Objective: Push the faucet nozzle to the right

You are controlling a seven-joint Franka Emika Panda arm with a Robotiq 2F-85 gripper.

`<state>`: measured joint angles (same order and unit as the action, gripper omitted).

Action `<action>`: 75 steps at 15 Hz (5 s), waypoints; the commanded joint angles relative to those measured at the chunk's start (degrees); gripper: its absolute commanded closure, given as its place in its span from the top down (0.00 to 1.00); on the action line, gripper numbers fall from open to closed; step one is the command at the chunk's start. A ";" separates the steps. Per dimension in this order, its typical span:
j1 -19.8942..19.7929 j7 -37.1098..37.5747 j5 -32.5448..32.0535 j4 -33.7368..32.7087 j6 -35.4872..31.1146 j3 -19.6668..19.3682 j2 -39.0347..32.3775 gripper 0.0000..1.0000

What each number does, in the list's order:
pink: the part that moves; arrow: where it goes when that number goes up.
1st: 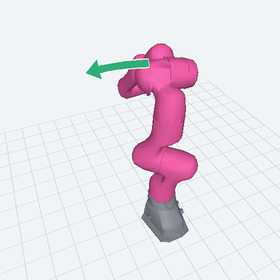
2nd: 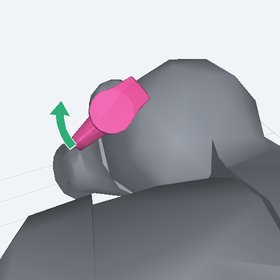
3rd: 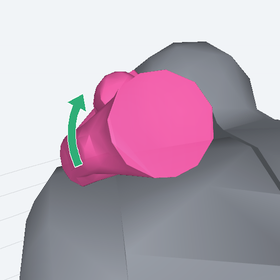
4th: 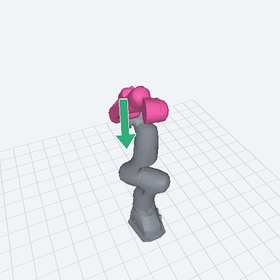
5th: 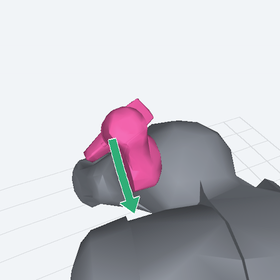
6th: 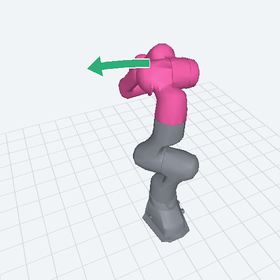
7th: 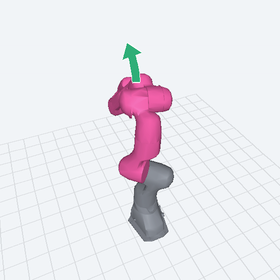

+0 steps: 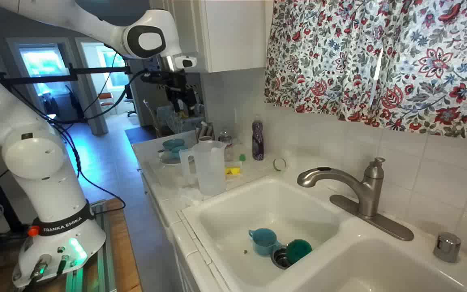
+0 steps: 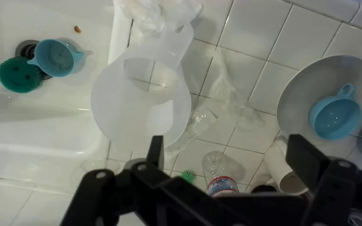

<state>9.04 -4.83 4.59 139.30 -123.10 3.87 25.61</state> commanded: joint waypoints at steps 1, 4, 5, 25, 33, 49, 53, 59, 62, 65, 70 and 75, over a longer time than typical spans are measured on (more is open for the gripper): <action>-0.33 -0.10 0.15 -0.12 0.17 0.31 -0.01 1.00; -0.33 -0.10 0.15 -0.12 0.17 0.31 -0.01 1.00; -0.33 -0.10 0.15 -0.12 0.17 0.31 -0.01 1.00; -18.07 5.90 -4.21 -29.63 -2.37 -13.47 -31.85 1.00; -21.86 3.95 -7.65 -38.55 -2.92 -16.88 -42.69 1.00; -25.93 -0.16 -2.67 -44.96 -7.28 -15.53 -50.04 1.00; -27.93 -1.54 0.77 -48.21 -5.17 -14.28 -53.84 1.00; -31.64 -5.46 4.67 -52.69 -2.28 -11.83 -59.45 1.00; -31.91 -4.80 3.37 -54.72 -0.93 -12.57 -61.19 1.00; -31.01 -3.42 -0.26 -55.56 -0.89 -14.65 -61.50 1.00; -31.54 -5.57 -6.06 -58.41 -2.70 -16.66 -63.38 1.00; -34.56 -12.52 -6.14 -63.75 -1.95 -15.55 -67.20 1.00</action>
<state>-23.23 -12.99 -0.69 81.26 -125.51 -12.59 -37.61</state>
